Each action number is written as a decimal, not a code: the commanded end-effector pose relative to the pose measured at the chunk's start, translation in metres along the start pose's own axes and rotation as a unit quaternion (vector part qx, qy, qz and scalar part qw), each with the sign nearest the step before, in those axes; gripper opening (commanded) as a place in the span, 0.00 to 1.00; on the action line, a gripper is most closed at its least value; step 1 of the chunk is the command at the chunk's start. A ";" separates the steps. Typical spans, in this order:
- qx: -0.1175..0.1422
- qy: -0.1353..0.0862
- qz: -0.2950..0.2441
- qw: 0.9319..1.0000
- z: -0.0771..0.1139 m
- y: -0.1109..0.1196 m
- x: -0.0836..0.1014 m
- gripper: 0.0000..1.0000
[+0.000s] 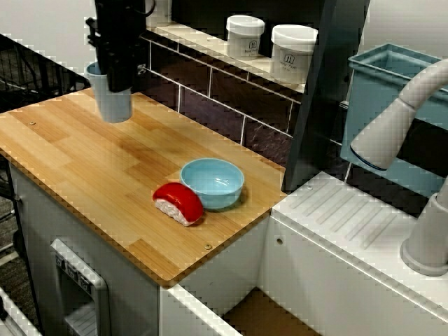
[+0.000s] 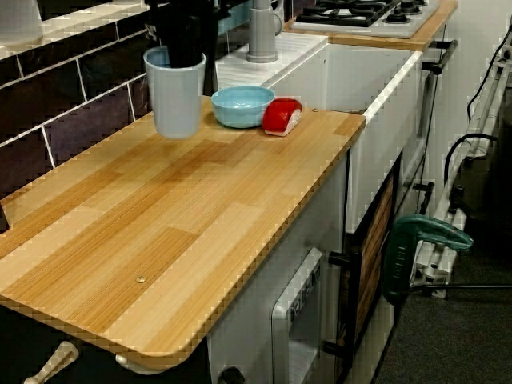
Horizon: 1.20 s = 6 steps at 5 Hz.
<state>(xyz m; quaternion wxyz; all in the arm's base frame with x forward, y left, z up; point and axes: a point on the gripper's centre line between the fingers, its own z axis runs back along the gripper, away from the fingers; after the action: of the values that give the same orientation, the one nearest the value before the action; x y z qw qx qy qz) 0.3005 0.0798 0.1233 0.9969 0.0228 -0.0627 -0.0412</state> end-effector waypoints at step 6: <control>0.033 0.043 -0.010 0.998 -0.033 -0.026 0.041 0.00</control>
<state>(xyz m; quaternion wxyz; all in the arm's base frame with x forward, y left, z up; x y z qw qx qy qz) 0.3439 0.0511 0.0784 0.9975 0.0523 0.0058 -0.0477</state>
